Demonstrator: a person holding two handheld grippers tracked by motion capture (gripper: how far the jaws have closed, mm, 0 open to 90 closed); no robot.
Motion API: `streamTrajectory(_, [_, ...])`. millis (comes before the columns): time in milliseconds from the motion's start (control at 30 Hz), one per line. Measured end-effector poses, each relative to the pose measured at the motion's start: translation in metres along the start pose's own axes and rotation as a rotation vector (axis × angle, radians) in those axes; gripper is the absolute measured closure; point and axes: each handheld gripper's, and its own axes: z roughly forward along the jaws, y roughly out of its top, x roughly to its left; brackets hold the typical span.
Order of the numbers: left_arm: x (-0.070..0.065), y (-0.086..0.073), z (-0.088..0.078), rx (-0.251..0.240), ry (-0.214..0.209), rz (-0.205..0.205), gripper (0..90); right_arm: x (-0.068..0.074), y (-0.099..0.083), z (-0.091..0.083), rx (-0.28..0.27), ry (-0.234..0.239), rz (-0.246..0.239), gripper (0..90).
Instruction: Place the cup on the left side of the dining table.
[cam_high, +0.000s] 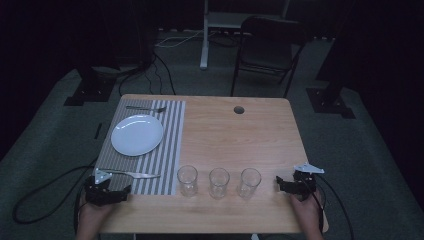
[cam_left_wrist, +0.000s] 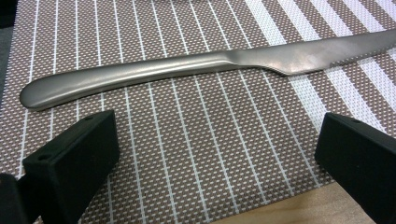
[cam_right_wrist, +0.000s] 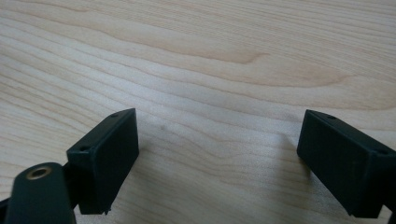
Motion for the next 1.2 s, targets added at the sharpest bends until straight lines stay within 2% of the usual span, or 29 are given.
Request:
streamTrajectory(600, [0.0018, -0.0017, -0.0016, -0.004, -0.018, 0.023, 1.1, 0.0000, -0.0001, 0.0000, 0.000, 0.000, 0.000, 12.4])
streamTrajectory(733, [0.0025, -0.0031, -0.0043, -0.016, -0.046, 0.033, 1.2, 0.0000, -0.0001, 0.0000, 0.000, 0.000, 0.000, 12.4])
streamTrajectory(1000, [-0.0007, -0.0030, -0.0051, -0.001, -0.053, 0.058, 1.2, 0.0000, -0.0001, 0.0000, 0.000, 0.000, 0.000, 12.4])
streamTrajectory(1033, [-0.0025, -0.0034, -0.0054, -0.001, -0.055, 0.072, 1.2, 0.0000, -0.0001, 0.0000, 0.000, 0.000, 0.000, 12.4])
streamTrajectory(1200, [-0.0014, -0.0047, -0.0068, -0.009, -0.082, 0.071, 1.2, -0.0001, -0.0001, 0.0000, -0.001, -0.001, 0.000, 12.4])
